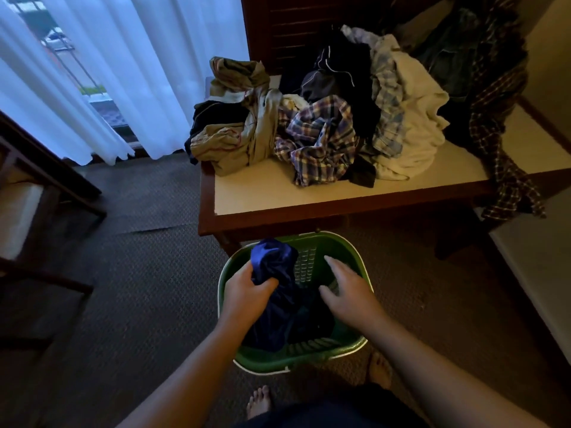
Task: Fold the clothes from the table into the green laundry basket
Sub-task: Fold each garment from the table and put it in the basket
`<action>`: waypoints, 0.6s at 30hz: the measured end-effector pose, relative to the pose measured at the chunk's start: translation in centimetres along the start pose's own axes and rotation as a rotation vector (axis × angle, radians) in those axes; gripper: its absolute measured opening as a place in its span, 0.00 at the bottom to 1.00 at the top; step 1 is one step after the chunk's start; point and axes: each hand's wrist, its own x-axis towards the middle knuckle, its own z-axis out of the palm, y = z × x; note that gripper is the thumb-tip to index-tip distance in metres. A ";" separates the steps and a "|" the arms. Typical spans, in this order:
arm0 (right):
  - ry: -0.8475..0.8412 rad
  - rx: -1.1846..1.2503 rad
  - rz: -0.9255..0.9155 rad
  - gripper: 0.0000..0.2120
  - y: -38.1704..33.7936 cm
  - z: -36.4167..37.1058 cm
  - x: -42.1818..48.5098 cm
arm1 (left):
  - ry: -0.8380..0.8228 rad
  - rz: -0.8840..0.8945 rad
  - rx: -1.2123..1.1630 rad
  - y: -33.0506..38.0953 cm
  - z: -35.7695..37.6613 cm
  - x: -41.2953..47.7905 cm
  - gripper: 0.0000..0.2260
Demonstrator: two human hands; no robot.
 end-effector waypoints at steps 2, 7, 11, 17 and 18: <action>-0.060 -0.020 -0.071 0.33 1.3 -2.1 0.7 | 0.037 -0.073 0.174 0.3 1.7 0.1 0.26; -0.139 -0.043 -0.220 0.33 3.7 -8.1 2.8 | 0.171 -0.117 0.182 4.7 7.2 -0.7 0.34; -0.133 -0.081 -0.325 0.33 3.9 -11.9 5.3 | 0.239 -0.058 0.100 9.2 11.0 -0.4 0.29; -0.066 -0.107 -0.443 0.34 2.0 -15.6 9.6 | 0.263 0.079 0.027 12.9 11.4 1.8 0.27; -0.043 -0.116 -0.456 0.34 1.6 -16.2 10.4 | 0.265 0.100 0.017 13.3 11.1 2.5 0.28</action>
